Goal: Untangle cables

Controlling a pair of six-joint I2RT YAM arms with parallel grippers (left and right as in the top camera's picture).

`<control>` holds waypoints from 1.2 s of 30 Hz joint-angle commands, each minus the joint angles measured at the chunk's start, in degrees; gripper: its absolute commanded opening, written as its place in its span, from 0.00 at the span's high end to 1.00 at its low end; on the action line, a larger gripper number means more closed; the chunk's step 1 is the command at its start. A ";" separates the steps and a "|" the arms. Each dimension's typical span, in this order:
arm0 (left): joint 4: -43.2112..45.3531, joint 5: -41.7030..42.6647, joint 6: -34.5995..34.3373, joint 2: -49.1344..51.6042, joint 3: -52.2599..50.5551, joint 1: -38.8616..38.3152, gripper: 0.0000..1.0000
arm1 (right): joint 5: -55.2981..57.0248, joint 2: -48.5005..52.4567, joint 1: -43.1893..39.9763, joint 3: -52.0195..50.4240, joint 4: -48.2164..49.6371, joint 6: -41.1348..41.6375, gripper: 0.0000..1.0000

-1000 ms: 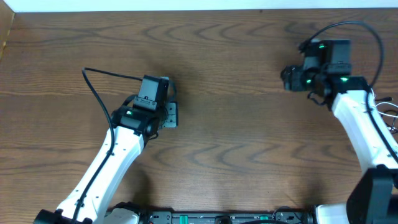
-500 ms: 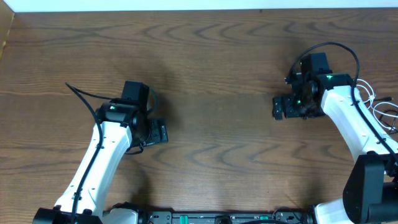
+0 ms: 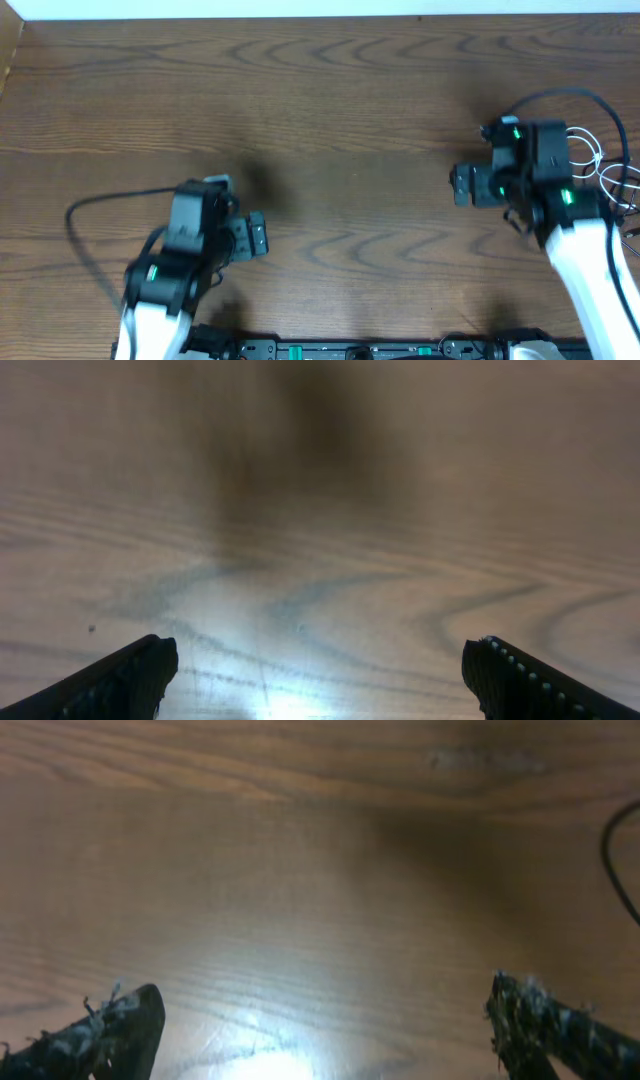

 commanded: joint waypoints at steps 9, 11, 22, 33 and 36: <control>-0.63 -4.87 0.55 -23.41 -2.01 -0.13 0.04 | 0.68 -23.50 0.09 -10.93 1.40 -0.42 0.01; -0.63 -4.85 0.55 -24.06 -2.01 -0.13 0.04 | 0.70 -24.35 0.09 -10.93 0.85 -0.42 0.01; -1.92 -4.85 0.55 -23.87 -2.01 -0.13 0.04 | 0.68 -24.46 0.09 -10.93 -3.54 -0.42 0.01; -1.92 -4.85 0.55 -23.87 -2.01 -0.13 0.03 | 5.84 -24.46 0.09 -10.93 -9.31 -2.14 0.01; -1.92 -4.85 0.55 -23.87 -2.01 -0.13 0.03 | 5.84 -25.49 0.15 -10.93 -10.67 -2.14 0.01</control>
